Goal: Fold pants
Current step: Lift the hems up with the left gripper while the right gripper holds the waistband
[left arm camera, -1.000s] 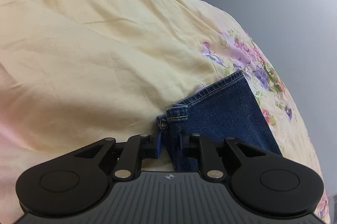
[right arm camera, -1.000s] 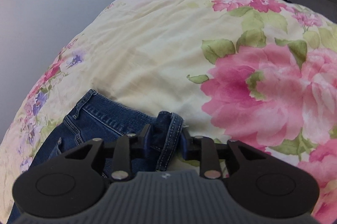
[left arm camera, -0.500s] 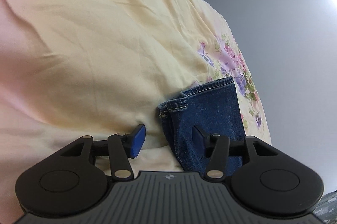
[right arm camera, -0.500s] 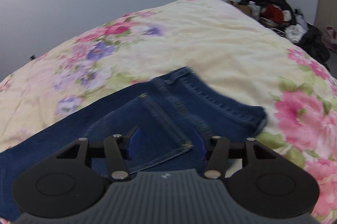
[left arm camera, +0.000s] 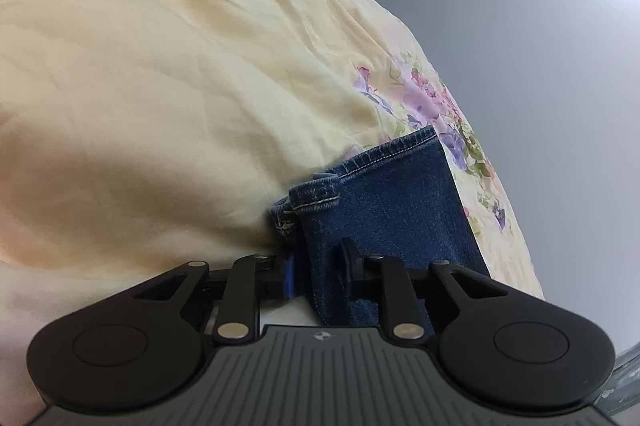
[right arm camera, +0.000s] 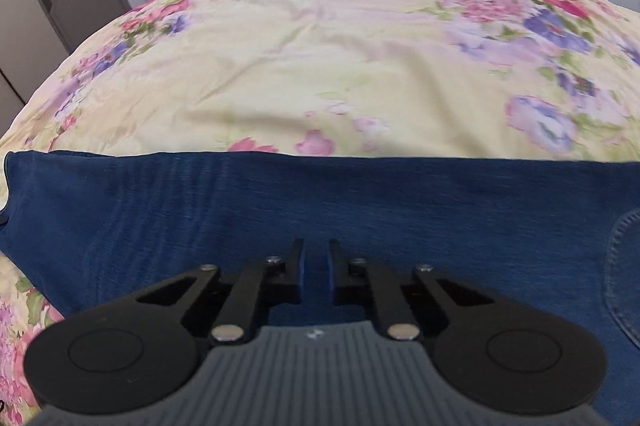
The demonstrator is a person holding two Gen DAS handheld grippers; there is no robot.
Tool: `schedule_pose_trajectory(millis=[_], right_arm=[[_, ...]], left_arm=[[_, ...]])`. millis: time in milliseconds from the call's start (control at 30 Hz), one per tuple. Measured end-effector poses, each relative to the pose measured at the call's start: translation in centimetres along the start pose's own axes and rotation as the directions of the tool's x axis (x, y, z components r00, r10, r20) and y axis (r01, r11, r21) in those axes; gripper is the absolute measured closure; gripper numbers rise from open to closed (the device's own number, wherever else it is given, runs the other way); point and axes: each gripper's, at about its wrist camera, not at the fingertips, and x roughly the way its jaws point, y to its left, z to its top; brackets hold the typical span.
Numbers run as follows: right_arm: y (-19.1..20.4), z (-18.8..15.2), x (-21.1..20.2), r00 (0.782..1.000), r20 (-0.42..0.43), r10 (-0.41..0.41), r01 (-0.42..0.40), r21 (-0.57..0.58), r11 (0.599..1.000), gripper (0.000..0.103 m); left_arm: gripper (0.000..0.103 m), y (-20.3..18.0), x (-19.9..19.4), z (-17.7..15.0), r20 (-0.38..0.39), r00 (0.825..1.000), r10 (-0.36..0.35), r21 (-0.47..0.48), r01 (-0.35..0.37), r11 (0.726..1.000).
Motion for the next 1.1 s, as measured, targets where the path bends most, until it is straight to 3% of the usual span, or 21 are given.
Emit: schedule_pose_trajectory(millis=[167,300,533,867,1100], right_arm=[[3.1,2.7,4.6,0.999,-0.014,-0.032,0.032,-0.025,0.999,0.103],[2.8,4.6,7.7,0.997,-0.042,-0.069,0.070,0.020,0.997,0.103],[3.7,4.6,7.2,0.993,-0.066,-0.098,0.099,0.020,0.995,0.103],[5.9,-4.2,-0.4,0.989,-0.142,-0.032,0.034,0.014,0.999,0.103],[7.0,-8.5,-1.8,0.985,-0.171,-0.013,0.014,0.005,1.000,0.103]], left_arm=[[0.086,0.4,0.3,-0.1,0.004,1.000,-0.026,0.026,0.026,0.999],[0.086,0.7,0.8,-0.1,-0.001,0.999,-0.046,0.037,0.046,0.998],[0.083,1.1,0.9,0.0,0.000,0.998,-0.063,0.013,0.063,0.998],[0.082,1.4,0.7,0.0,0.000,0.998,-0.069,-0.005,0.069,0.998],[0.082,1.4,0.6,0.0,-0.001,0.997,-0.071,-0.008,0.071,0.997]])
